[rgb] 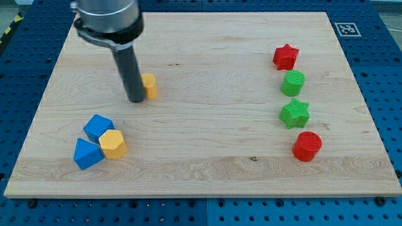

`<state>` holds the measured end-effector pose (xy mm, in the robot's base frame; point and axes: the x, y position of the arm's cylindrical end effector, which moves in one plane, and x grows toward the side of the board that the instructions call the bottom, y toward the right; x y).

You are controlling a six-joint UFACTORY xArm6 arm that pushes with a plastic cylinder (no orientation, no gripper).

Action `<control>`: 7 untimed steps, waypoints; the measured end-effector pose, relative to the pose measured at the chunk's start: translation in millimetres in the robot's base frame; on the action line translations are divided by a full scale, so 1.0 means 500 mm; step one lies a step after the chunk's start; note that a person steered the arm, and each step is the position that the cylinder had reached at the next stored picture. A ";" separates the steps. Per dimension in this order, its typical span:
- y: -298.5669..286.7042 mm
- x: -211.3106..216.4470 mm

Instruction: Move robot arm towards yellow hexagon

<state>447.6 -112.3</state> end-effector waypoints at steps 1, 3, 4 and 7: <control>0.025 -0.009; 0.033 0.023; 0.123 0.066; 0.237 0.343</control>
<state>619.1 6.3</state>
